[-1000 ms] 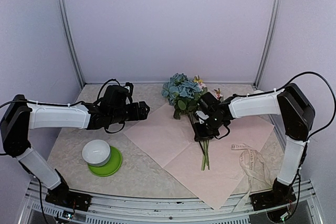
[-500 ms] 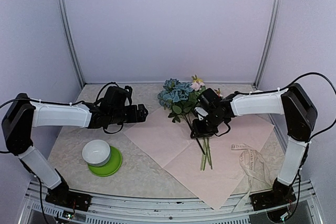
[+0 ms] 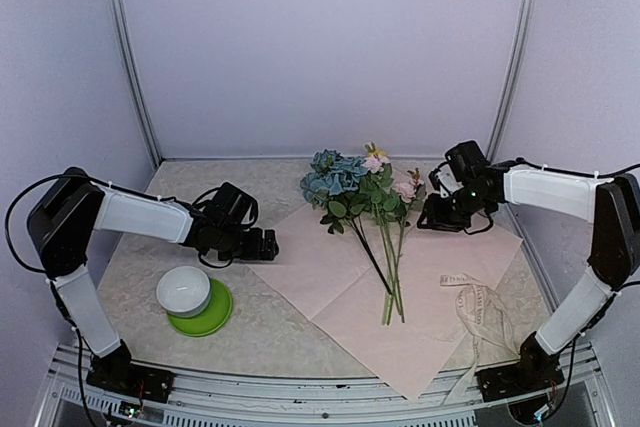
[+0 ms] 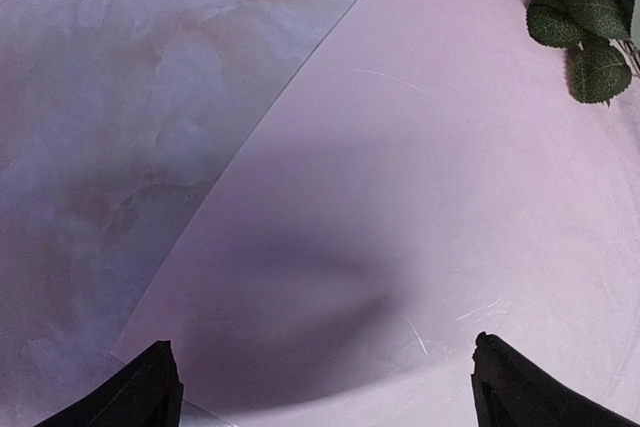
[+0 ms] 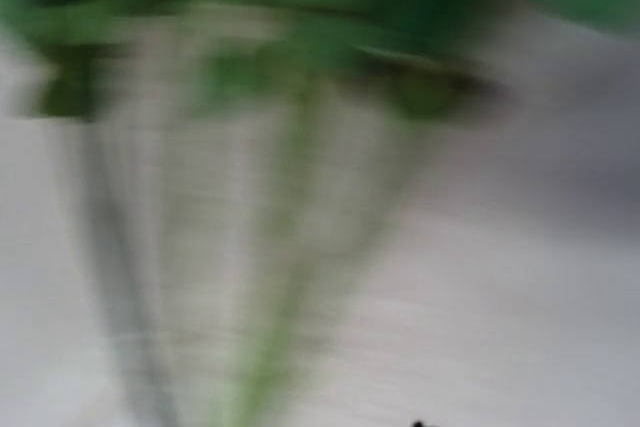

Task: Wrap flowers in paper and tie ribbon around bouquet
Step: Move the flattened wrapping paper to the center of the board.

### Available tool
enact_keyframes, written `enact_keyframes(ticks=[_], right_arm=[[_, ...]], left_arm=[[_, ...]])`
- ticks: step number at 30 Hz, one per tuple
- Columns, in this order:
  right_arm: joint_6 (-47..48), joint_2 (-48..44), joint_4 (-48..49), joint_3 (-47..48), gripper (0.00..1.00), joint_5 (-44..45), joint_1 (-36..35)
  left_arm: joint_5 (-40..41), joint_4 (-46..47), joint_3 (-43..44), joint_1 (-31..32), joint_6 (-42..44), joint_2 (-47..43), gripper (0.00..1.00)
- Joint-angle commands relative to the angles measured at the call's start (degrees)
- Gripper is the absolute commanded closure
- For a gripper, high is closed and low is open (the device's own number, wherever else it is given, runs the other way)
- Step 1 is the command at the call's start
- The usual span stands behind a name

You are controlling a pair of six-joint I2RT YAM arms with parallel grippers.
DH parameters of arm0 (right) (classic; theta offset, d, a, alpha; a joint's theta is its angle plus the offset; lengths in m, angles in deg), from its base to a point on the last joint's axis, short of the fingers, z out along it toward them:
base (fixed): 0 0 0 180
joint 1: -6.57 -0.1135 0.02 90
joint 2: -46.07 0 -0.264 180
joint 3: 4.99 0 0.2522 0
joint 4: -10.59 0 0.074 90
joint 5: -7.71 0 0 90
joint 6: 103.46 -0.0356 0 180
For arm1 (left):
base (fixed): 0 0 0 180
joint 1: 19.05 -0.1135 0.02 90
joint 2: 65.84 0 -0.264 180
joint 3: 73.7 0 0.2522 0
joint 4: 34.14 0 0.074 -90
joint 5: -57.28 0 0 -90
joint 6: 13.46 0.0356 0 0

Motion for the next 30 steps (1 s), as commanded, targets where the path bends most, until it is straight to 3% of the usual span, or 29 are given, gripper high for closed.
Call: enact_keyframes(ticks=[1,6,12,27,30], right_arm=[[3.2,-3.3,-5.0,-5.4,0.59,5.4,6.3],[4.5,-4.2,-5.0,-9.8,0.53,7.6,10.7],[4.4,0.3,-1.1,-12.4,0.52,3.3,10.5],[0.4,13.9,6.0,-8.3,0.53,-5.2,-1.3],[-0.1,15.7,6.8,-6.9,0.53,-6.4,-2.9]], left_arm=[[-1.2,-1.1,-1.8,-0.4,-2.2,-3.0,0.01],[-3.0,-0.5,-5.2,-0.4,-5.6,-5.9,0.01],[-9.7,2.2,-5.8,1.9,-8.6,-1.3,0.01],[-19.0,12.6,-1.1,2.3,-10.6,4.2,0.02],[-19.4,16.0,-2.3,1.5,-11.8,2.4,0.09]])
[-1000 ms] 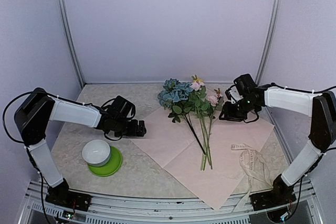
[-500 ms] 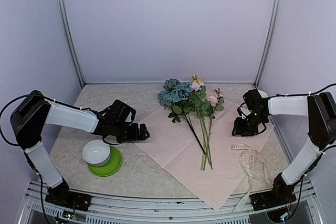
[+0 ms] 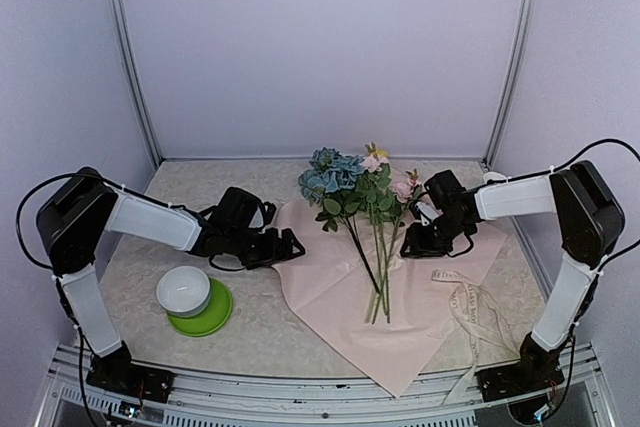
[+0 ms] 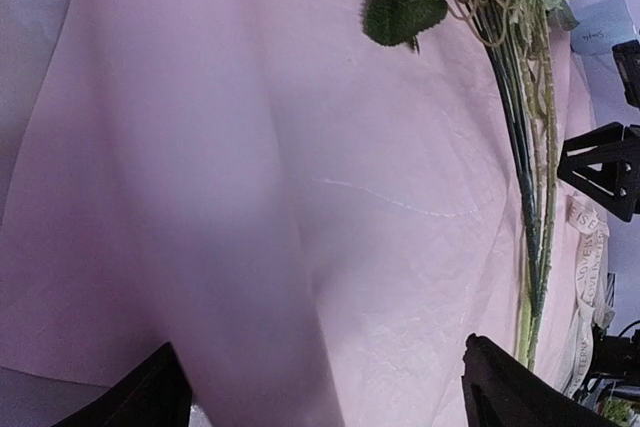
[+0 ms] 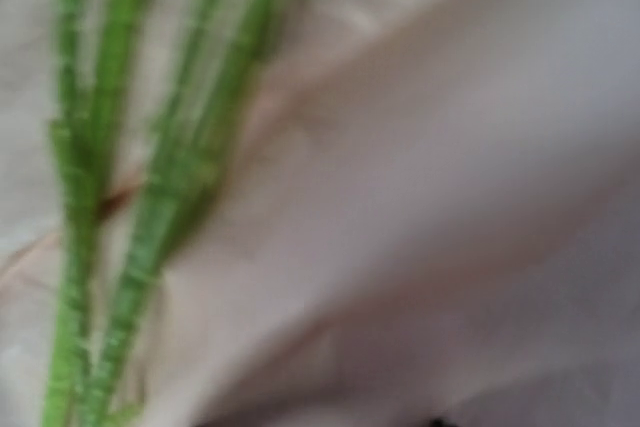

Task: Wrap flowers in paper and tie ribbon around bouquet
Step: Move the flattened wrapping paper to the center of the board, then pick up the bottom corner of the flattened wrapping paper from the center of the board.

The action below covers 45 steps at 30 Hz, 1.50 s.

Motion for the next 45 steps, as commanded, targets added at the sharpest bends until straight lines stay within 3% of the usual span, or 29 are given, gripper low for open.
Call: enact_keyframes(ticks=[1,4,8,10,18,26,31,35,39,43,45], right_arm=[[-1.9,5.6,-0.7,-0.2,0.54,-4.7,-2.9],[-2.3,7.1,0.0,1.0,0.54,-5.7,-3.5],[-2.3,8.2,0.2,3.0,0.54,-5.5,-3.8],[-2.1,8.6,0.2,4.4,0.54,-4.4,-3.8],[0.0,16.0,-3.3,16.4,0.54,-0.4,-3.5],[1.0,14.3,-6.9,21.1,0.54,3.1,-3.4],[2.1,6.9,-8.4,17.3,0.54,5.8,-3.8],[5.9,0.0,-10.3,14.2,0.54,2.3,-6.3],[10.9,-5.0,-15.4,13.3,0.53,1.0,-14.3],[13.0,-7.8,-21.8,10.9,0.52,4.4,-27.6],[11.3,-7.9,-23.8,9.7,0.46,7.8,-35.0]], left_arm=[[-3.3,4.3,-1.3,-0.8,-2.4,-0.7,0.13],[-5.6,6.6,-1.4,-0.9,-2.8,-0.1,0.27],[-4.2,6.6,-2.1,-1.5,-3.2,-0.1,0.63],[-2.8,6.5,-2.5,-2.2,-2.9,-1.1,0.73],[6.1,4.4,-5.6,-4.6,-2.1,-5.8,0.97],[8.2,3.9,-9.4,-4.8,-1.5,-7.8,1.0],[8.3,4.0,-9.8,-4.7,-1.5,-7.1,1.0],[8.7,3.8,-9.4,-4.8,-1.2,-6.7,0.99],[8.6,3.4,-9.1,-4.7,-1.0,-7.0,0.99],[9.2,3.3,-9.6,-4.2,-1.1,-7.8,0.99],[9.2,3.2,-9.6,-4.1,-1.1,-7.9,0.99]])
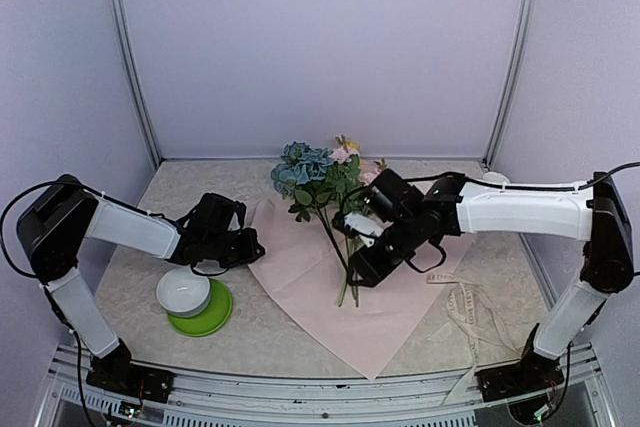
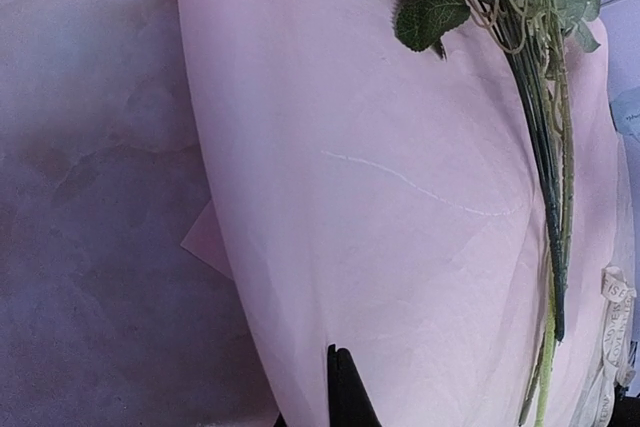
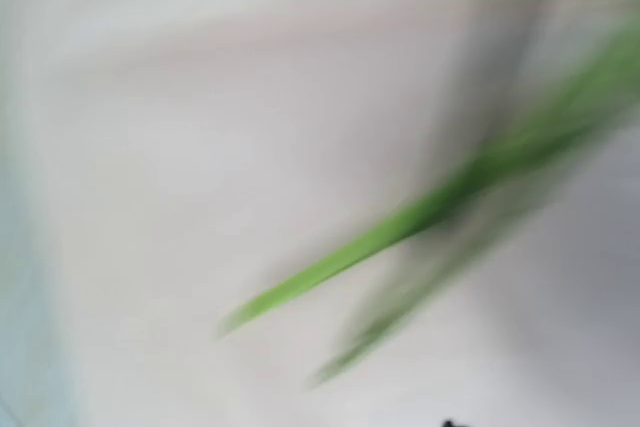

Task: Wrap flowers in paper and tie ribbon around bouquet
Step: Pick up the bottom corner of the flattened wrapping paper from the center of the board.

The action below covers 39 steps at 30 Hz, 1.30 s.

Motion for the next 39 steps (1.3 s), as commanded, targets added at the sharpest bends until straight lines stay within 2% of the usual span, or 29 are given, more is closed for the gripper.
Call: enact_keyframes(ticks=[1,4,7,13,18,23,26,29,32,33,35,36,38,39], right_arm=[[-0.2,-0.7,-9.3,-4.1,0.43,4.6,-12.7],[-4.1,1.5,-9.2,-4.9,0.27,4.6,-18.9],[-6.3,4.4,-10.4,-5.1,0.18,6.1,-23.8],[-8.9,9.4,-12.3,-6.2,0.19,8.4,-29.2],[-10.6,10.2,-13.9,-7.2,0.33,12.7,-29.3],[-11.9,11.1,-14.2,-6.9,0.55,19.0,-28.8],[-11.9,11.4,-14.2,-6.7,0.65,21.3,-28.0],[-11.1,11.0,-14.1,-5.7,0.79,21.5,-27.5],[-10.2,10.4,-14.2,-4.7,1.0,21.0,-27.1],[-9.8,10.0,-14.4,-4.3,1.0,20.6,-26.8],[-8.2,9.0,-14.2,-3.8,1.0,19.0,-26.3],[-7.1,8.4,-13.7,-3.6,1.0,17.5,-25.9],[-4.5,7.3,-12.5,-3.3,1.0,14.2,-24.4],[-3.2,6.9,-12.3,-3.2,1.0,11.6,-23.8]], left_arm=[[1.2,-1.4,-0.1,0.4,0.9,-1.4,0.99],[1.1,-1.7,0.3,0.6,1.0,-1.3,0.99],[1.2,-2.4,1.0,1.0,1.3,-1.5,0.99],[2.3,-4.0,1.8,1.4,2.1,-1.6,0.99],[2.9,-4.2,1.7,1.6,2.3,-1.9,0.99],[3.0,-4.4,1.7,1.6,2.4,-1.7,0.99],[2.9,-4.6,1.9,1.5,2.5,-1.6,0.99],[2.9,-4.8,2.3,1.5,2.7,-1.5,0.99],[3.3,-4.9,2.3,1.5,2.9,-1.4,0.99],[3.5,-5.1,2.3,1.5,2.9,-1.4,0.99],[3.8,-5.3,2.4,1.5,3.0,-1.7,0.94],[4.3,-5.4,2.4,1.6,3.0,-2.1,0.83],[6.1,-5.7,2.5,1.7,3.3,-3.6,0.55],[7.8,-5.9,2.6,2.1,3.7,-4.8,0.47]])
